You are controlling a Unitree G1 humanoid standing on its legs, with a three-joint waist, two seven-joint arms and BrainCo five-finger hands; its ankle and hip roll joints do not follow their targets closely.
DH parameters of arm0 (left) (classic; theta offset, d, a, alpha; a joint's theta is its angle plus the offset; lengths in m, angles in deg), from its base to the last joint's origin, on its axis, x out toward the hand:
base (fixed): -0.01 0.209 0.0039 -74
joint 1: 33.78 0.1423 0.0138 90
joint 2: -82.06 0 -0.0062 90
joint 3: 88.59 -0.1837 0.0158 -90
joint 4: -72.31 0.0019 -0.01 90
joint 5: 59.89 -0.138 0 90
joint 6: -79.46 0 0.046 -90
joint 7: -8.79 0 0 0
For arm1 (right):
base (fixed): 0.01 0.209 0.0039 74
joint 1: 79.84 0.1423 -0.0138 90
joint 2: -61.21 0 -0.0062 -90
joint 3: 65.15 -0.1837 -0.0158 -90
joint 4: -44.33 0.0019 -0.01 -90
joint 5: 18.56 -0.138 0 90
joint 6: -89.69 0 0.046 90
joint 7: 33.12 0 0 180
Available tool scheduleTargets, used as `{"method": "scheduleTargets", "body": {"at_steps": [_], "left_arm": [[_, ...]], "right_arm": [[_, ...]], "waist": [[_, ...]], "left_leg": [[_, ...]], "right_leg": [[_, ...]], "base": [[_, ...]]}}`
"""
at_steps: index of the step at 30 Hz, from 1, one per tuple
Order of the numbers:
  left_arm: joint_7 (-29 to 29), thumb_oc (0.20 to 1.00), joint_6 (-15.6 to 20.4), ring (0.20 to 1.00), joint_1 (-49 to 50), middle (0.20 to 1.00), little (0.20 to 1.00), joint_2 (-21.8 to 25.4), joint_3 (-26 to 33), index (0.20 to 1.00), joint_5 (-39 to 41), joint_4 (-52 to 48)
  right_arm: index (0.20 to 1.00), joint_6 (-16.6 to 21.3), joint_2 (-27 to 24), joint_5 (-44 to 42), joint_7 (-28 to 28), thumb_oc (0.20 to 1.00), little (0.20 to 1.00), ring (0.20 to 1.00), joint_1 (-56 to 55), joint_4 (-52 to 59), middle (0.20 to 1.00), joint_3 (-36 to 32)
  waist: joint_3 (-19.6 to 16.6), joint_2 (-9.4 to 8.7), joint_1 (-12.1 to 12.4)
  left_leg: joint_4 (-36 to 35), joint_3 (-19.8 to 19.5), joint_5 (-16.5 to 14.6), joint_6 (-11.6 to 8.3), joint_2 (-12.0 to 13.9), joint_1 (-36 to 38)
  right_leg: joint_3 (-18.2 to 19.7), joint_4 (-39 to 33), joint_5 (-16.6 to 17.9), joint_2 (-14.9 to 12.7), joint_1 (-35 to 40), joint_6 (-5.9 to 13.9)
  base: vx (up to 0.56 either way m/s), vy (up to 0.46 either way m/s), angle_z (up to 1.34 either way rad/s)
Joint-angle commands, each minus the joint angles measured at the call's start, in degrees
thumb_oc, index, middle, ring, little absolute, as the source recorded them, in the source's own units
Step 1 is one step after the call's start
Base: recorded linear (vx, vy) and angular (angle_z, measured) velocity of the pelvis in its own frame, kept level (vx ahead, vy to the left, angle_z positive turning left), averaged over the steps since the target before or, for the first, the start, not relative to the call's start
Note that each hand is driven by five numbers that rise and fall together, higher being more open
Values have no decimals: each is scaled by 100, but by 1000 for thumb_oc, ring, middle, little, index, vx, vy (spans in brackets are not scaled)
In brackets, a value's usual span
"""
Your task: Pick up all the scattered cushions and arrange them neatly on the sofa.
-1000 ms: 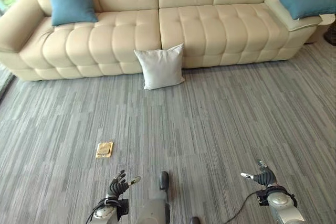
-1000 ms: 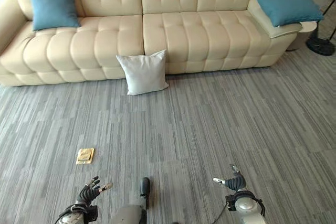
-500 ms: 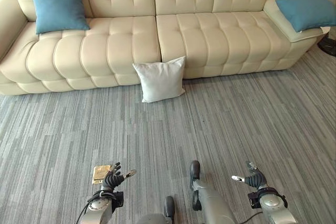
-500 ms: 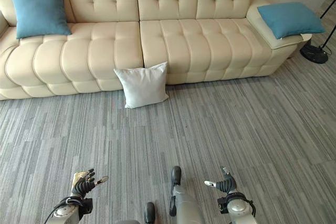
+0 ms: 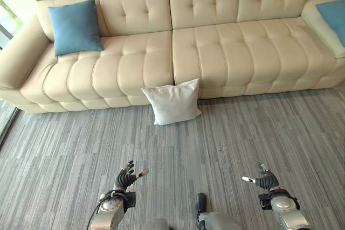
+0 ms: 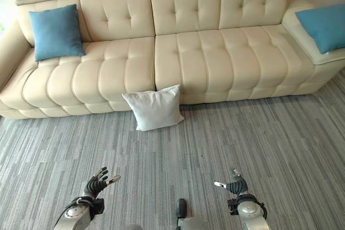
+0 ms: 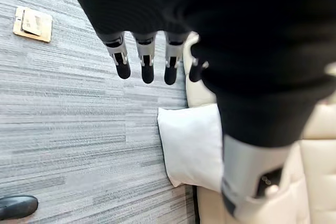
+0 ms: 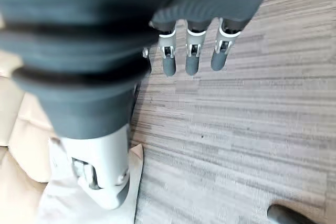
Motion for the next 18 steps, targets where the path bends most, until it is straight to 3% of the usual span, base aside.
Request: {"method": "scheduleTargets", "body": {"at_steps": [1,2,3,5,7,11,14,16,17,18], "left_arm": [[67,1000,103,1000,121,1000,1000,186,34,1000,-80,-236],[76,1000,94,1000,155,1000,1000,183,45,1000,-76,-254],[76,1000,94,1000,156,1000,1000,184,45,1000,-76,-254],[121,1000,97,1000,222,1000,1000,148,93,1000,-28,-294],[133,1000,122,1000,282,1000,1000,135,146,1000,-52,-282],[110,1000,134,1000,346,1000,1000,126,183,1000,-63,-238],[76,1000,114,1000,286,1000,1000,258,121,1000,-211,-5],[68,1000,86,1000,297,1000,1000,317,128,1000,-205,-10],[61,1000,76,1000,282,1000,1000,357,99,1000,-199,-12],[61,1000,77,1000,281,1000,1000,357,99,1000,-198,-11]], "right_arm": [[1000,132,-234,-160,97,1000,1000,1000,-75,-51,1000,-183],[1000,122,-236,-140,115,1000,1000,1000,-78,-64,1000,-167],[1000,122,-235,-140,115,1000,1000,1000,-78,-64,1000,-167],[1000,89,-229,-77,135,1000,1000,1000,-100,-91,1000,-146],[1000,49,-217,5,108,1000,1000,1000,-134,-141,1000,-132],[1000,48,-182,86,61,1000,1000,1000,-126,-103,1000,-114],[1000,46,-40,149,-4,1000,1000,1000,-39,-245,1000,-62],[1000,28,26,157,-14,1000,1000,1000,-42,-237,1000,-42],[1000,18,90,140,-3,1000,1000,1000,-38,-272,1000,-8],[1000,18,90,139,-3,1000,1000,1000,-36,-272,1000,-8]], "waist": [[33,-34,215],[45,-8,265],[48,-9,265],[55,19,405],[13,29,468],[-100,81,557],[-266,-79,583],[-228,-90,561],[-171,-15,510],[-170,-23,518]], "left_leg": [[-1053,241,1009,50,155,-271],[-1286,221,1265,-1,239,-400],[-1292,221,1268,-1,238,-394],[-1917,177,1608,-121,372,-661],[-2094,435,1757,-177,468,-798],[-2073,412,1901,-162,489,-729],[-1569,380,1455,142,112,-628],[-1573,436,1251,328,-5,-413],[-1629,485,1123,444,-18,-172],[-1633,496,1123,445,-23,-169]], "right_leg": [[378,504,-1344,-236,250,812],[387,489,-1405,-217,376,813],[387,488,-1406,-218,380,813],[459,421,-1550,-239,714,868],[504,332,-1611,-316,953,943],[572,278,-1659,-387,1152,1020],[782,1208,-1426,-793,915,1271],[844,2136,-975,-903,501,1344],[825,2823,-584,-868,23,1328],[838,2855,-600,-874,4,1329]], "base": [[464,68,-6],[271,62,-15],[220,66,-25],[352,134,-19],[434,257,-11],[284,215,-20],[453,401,-21],[232,259,0],[174,201,3],[275,218,1]]}}
